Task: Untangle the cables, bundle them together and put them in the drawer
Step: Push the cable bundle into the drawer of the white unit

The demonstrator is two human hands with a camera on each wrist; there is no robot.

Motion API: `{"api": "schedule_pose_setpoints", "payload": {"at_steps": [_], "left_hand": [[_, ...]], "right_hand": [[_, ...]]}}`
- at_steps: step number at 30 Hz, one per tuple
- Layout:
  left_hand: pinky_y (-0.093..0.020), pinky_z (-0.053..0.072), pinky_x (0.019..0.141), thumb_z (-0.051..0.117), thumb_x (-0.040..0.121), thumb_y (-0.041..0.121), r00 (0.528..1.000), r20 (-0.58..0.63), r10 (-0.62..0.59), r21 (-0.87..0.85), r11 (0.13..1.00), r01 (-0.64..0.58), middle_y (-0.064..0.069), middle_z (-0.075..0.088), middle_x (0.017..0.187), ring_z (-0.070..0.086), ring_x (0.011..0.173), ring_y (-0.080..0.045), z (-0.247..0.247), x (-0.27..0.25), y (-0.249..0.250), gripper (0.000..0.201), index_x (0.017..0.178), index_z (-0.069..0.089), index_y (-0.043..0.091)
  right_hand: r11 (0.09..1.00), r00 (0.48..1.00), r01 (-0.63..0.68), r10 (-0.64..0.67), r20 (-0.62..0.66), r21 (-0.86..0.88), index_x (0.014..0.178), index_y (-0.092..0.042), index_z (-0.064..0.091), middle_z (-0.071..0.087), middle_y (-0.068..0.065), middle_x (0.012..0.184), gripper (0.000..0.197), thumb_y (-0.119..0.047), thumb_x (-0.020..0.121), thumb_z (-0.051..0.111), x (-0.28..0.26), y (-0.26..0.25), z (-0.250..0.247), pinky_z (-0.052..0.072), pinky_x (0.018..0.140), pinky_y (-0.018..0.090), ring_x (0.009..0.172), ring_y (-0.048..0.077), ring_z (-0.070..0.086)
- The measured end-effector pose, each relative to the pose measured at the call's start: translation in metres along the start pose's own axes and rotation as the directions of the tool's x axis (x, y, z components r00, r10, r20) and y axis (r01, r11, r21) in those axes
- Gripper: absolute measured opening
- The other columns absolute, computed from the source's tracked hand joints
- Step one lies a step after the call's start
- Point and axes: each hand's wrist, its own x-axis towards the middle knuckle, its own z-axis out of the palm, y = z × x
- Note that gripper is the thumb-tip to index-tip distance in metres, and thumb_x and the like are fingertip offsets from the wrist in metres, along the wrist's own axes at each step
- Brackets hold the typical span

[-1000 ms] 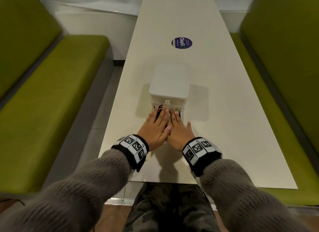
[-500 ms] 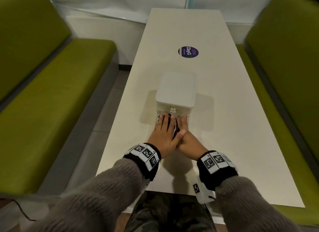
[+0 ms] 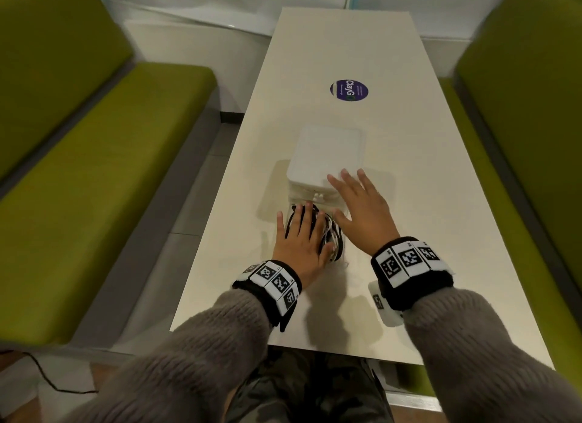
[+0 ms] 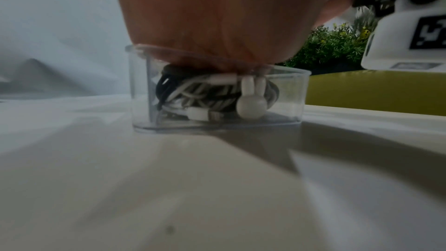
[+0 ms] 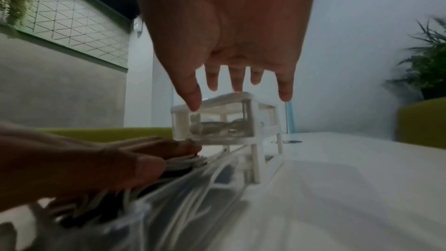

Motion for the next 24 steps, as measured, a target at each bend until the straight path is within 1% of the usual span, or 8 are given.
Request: {"api": "schedule_pose_setpoints", "payload": {"at_steps": [4, 7, 11, 13, 15, 18, 21, 24], "left_hand": [[-0.053, -0.023, 0.106, -0.019, 0.077, 0.051, 1.000, 0.001, -0.023, 0.010, 1.000, 0.023, -0.009, -0.013, 0.157, -0.016, 0.144, -0.025, 0.000, 0.004, 0.002, 0.080, 0.149, -0.007, 0.019], [-0.052, -0.018, 0.110, -0.017, 0.078, 0.051, 1.000, -0.018, -0.017, -0.005, 1.000, 0.017, -0.010, -0.010, 0.157, -0.013, 0.145, -0.025, -0.001, 0.005, 0.002, 0.079, 0.149, -0.005, 0.017], [-0.047, -0.016, 0.112, -0.014, 0.080, 0.051, 1.000, -0.028, 0.008, -0.030, 1.000, -0.009, -0.013, -0.003, 0.158, -0.006, 0.146, -0.026, -0.003, 0.004, 0.001, 0.080, 0.149, -0.004, 0.012], [-0.044, -0.016, 0.112, -0.011, 0.081, 0.052, 0.999, -0.036, 0.009, -0.052, 0.999, -0.011, -0.014, 0.002, 0.157, -0.002, 0.146, -0.027, -0.002, 0.005, -0.001, 0.081, 0.148, -0.002, 0.008], [-0.045, -0.014, 0.114, -0.013, 0.078, 0.054, 1.000, -0.003, -0.001, -0.039, 0.999, 0.001, -0.013, 0.001, 0.158, -0.003, 0.146, -0.025, -0.002, 0.007, -0.002, 0.085, 0.148, -0.004, 0.006], [-0.048, -0.011, 0.114, -0.012, 0.079, 0.057, 0.999, 0.047, -0.026, -0.016, 0.999, 0.027, -0.008, -0.003, 0.158, -0.007, 0.146, -0.021, -0.005, 0.009, -0.006, 0.084, 0.148, -0.007, 0.008], [-0.052, -0.014, 0.112, 0.008, 0.096, 0.053, 0.996, 0.079, -0.044, -0.017, 0.999, 0.046, -0.005, -0.009, 0.158, -0.013, 0.145, -0.018, -0.009, 0.014, -0.009, 0.069, 0.147, -0.012, 0.012], [-0.054, -0.016, 0.110, 0.014, 0.098, 0.049, 0.995, 0.090, -0.041, -0.033, 0.998, 0.044, -0.004, -0.012, 0.158, -0.016, 0.144, -0.017, -0.014, 0.014, -0.011, 0.067, 0.147, -0.013, 0.013]], "right_hand": [[1.000, 0.995, -0.013, 0.016, -0.102, 0.027, 0.147, -0.026, 0.032, 0.020, 0.002, 0.159, 0.060, -0.006, 0.093, 0.048, 0.002, -0.004, 0.015, 0.038, 0.108, 0.043, 0.149, 0.022, 0.005], [0.999, 0.994, -0.032, 0.034, -0.106, 0.018, 0.146, -0.025, 0.034, 0.022, 0.002, 0.158, 0.063, 0.000, 0.089, 0.045, 0.003, -0.005, 0.016, 0.041, 0.104, 0.046, 0.148, 0.022, 0.006], [0.999, 0.994, -0.041, 0.040, -0.105, -0.007, 0.144, -0.025, 0.037, 0.025, 0.002, 0.156, 0.058, -0.009, 0.091, 0.052, 0.004, -0.004, 0.014, 0.043, 0.099, 0.048, 0.147, 0.023, 0.010], [0.998, 0.991, -0.055, 0.053, -0.120, -0.011, 0.142, -0.019, 0.039, 0.030, 0.007, 0.153, 0.056, -0.013, 0.090, 0.057, 0.007, -0.007, 0.012, 0.046, 0.095, 0.049, 0.145, 0.027, 0.016], [0.998, 0.988, -0.060, 0.059, -0.145, -0.004, 0.139, -0.011, 0.041, 0.036, 0.013, 0.147, 0.057, -0.018, 0.087, 0.064, 0.009, -0.011, 0.012, 0.049, 0.091, 0.050, 0.142, 0.032, 0.021], [0.998, 0.989, -0.063, 0.060, -0.137, -0.016, 0.137, -0.008, 0.040, 0.037, 0.015, 0.143, 0.068, -0.028, 0.081, 0.073, 0.011, -0.014, 0.013, 0.048, 0.086, 0.049, 0.139, 0.034, 0.024], [0.994, 0.992, -0.087, 0.080, -0.096, -0.071, 0.140, -0.009, 0.035, 0.032, 0.013, 0.146, 0.084, -0.034, 0.073, 0.079, 0.009, -0.014, 0.016, 0.047, 0.090, 0.048, 0.141, 0.033, 0.020], [0.989, 0.988, -0.118, 0.107, -0.116, -0.093, 0.140, -0.012, 0.035, 0.028, 0.012, 0.150, 0.082, -0.034, 0.074, 0.078, 0.010, -0.017, 0.022, 0.045, 0.098, 0.050, 0.144, 0.032, 0.015]]}}
